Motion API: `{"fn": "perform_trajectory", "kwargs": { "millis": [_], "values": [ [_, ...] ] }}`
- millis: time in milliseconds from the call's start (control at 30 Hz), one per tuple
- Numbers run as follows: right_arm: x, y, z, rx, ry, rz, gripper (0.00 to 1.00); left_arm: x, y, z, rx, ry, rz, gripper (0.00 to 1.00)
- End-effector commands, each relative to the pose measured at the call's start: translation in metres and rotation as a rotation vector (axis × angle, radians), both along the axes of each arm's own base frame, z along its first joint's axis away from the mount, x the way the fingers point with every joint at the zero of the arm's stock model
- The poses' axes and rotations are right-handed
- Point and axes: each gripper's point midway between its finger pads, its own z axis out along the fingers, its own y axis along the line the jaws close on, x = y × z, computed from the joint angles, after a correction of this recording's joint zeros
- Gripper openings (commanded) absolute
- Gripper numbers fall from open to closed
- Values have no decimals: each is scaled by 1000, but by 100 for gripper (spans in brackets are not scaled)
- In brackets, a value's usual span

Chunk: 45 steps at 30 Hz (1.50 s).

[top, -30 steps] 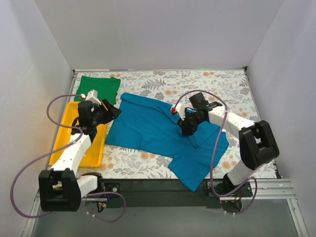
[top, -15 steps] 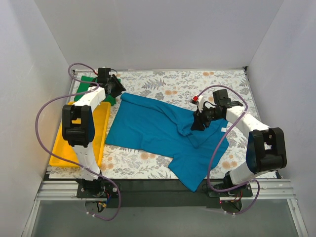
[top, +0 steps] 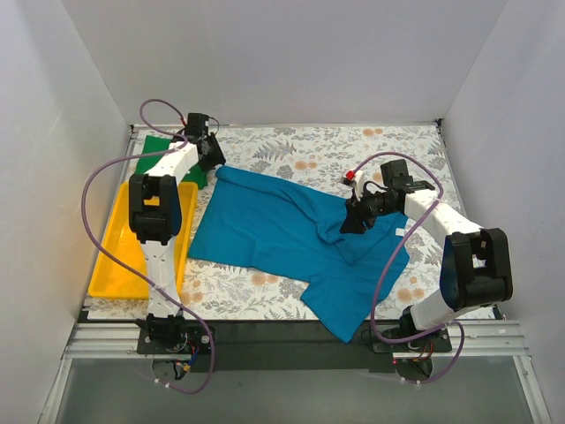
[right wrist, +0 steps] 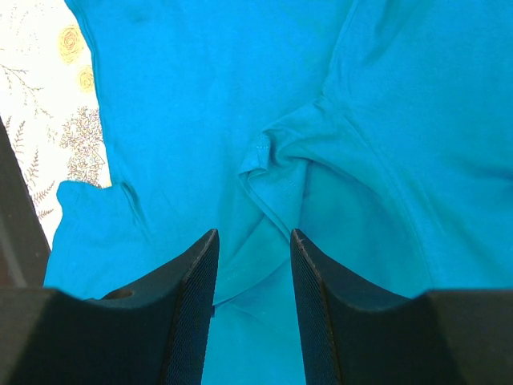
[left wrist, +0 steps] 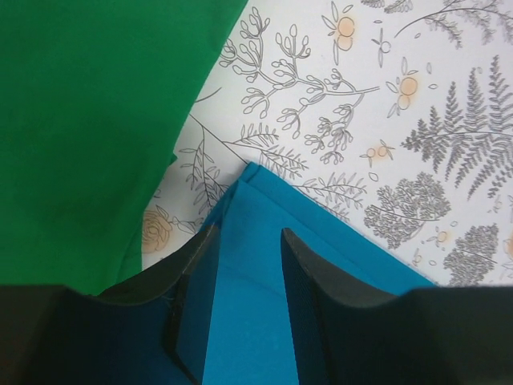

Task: Fold and stack the t-shirts
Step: Fold the tshirt

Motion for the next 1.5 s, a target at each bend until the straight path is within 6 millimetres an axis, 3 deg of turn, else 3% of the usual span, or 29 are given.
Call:
{"fn": "perform_trajectory", "kwargs": {
  "millis": [0, 300, 633, 1200, 1300, 1433, 1467],
  "values": [
    [-1, 2, 6, 30, -11, 4, 48, 1, 5, -1, 67, 18, -53, 35],
    [-2, 0, 4, 30, 0, 0, 48, 9, -1, -13, 64, 29, -102, 34],
    [-2, -1, 2, 34, 7, -2, 48, 20, -3, -3, 71, -11, -122, 29],
    [-1, -3, 5, 49, 11, -13, 49, 19, -12, -20, 38, 21, -169, 29],
    [-1, -3, 5, 52, 11, -13, 48, 20, -11, -18, 41, 18, -166, 24],
    [-1, -4, 6, 55, 12, -15, 49, 23, -10, -10, 46, -2, -160, 0],
    [-1, -4, 5, 55, 12, -15, 49, 25, -10, -6, 47, -12, -158, 0]
  ]
}}
